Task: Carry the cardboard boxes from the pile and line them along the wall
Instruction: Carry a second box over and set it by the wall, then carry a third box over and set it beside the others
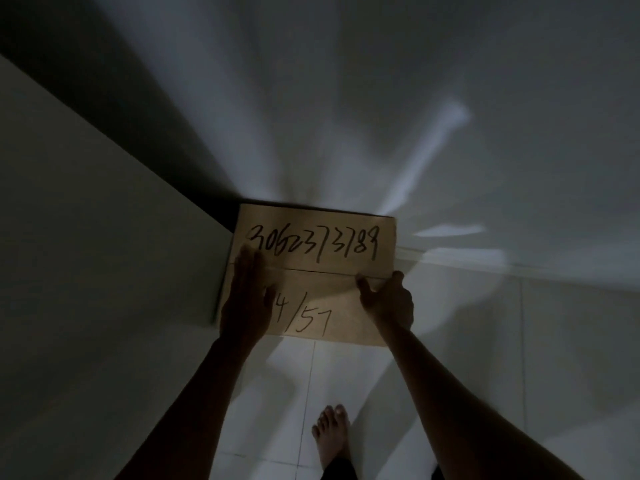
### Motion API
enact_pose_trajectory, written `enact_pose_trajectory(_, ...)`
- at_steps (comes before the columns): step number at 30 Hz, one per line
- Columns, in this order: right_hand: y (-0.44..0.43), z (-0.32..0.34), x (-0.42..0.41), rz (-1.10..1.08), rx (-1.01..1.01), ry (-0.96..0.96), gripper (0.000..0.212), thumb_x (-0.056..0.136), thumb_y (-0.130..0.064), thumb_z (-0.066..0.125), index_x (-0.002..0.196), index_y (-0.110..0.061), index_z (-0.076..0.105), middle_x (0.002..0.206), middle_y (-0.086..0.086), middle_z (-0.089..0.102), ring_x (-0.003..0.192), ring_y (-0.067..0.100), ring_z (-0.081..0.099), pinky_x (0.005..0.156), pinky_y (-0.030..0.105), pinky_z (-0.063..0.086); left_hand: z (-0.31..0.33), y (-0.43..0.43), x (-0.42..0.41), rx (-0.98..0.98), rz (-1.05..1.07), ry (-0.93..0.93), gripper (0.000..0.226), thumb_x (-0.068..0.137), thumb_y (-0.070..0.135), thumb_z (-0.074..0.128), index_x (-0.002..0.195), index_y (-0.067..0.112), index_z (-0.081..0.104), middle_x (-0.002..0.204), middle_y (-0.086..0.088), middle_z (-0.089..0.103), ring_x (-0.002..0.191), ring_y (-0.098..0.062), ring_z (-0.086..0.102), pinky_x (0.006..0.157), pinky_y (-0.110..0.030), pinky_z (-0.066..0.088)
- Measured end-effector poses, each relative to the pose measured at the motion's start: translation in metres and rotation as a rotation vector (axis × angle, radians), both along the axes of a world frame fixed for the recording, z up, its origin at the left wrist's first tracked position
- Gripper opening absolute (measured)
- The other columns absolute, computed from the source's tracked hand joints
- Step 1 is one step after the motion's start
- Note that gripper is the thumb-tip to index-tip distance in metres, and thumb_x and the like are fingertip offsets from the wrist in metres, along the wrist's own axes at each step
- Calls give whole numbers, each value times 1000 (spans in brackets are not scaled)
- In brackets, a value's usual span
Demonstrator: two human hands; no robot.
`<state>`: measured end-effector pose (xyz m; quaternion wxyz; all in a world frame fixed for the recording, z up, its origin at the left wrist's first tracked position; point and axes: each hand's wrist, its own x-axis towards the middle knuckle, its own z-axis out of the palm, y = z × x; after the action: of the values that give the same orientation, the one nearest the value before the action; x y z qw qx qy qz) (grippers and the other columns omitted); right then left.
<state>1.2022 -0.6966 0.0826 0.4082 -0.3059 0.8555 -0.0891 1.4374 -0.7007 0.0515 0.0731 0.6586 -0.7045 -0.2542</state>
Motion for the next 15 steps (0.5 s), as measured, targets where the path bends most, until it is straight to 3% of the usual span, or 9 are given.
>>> enact_pose_trajectory(4,3,5,-10,57,47,-45,73,94,-52,60,145,-6,36,139,19,56,128,37,56,100,45,51,4,-16,6,83,-48,-67,83,91,30,59,156,16,8,164,-14,9,151,-34,13,113,-58,35)
enact_pose_trajectory(7,20,31,-31,134,61,1,78,97,-53,55,154,-7,27,147,20,47,134,37,50,103,47,47,33,-16,-1,228,24,-155,89,93,32,57,155,16,-4,164,-13,1,151,-36,8,117,-58,28)
enact_pose_trajectory(15,113,207,-145,84,30,179,81,98,-59,44,159,-9,22,160,19,36,149,35,33,119,45,31,227,31,-86,243,-214,-137,73,99,42,38,156,12,2,165,-12,3,152,-33,5,122,-49,18)
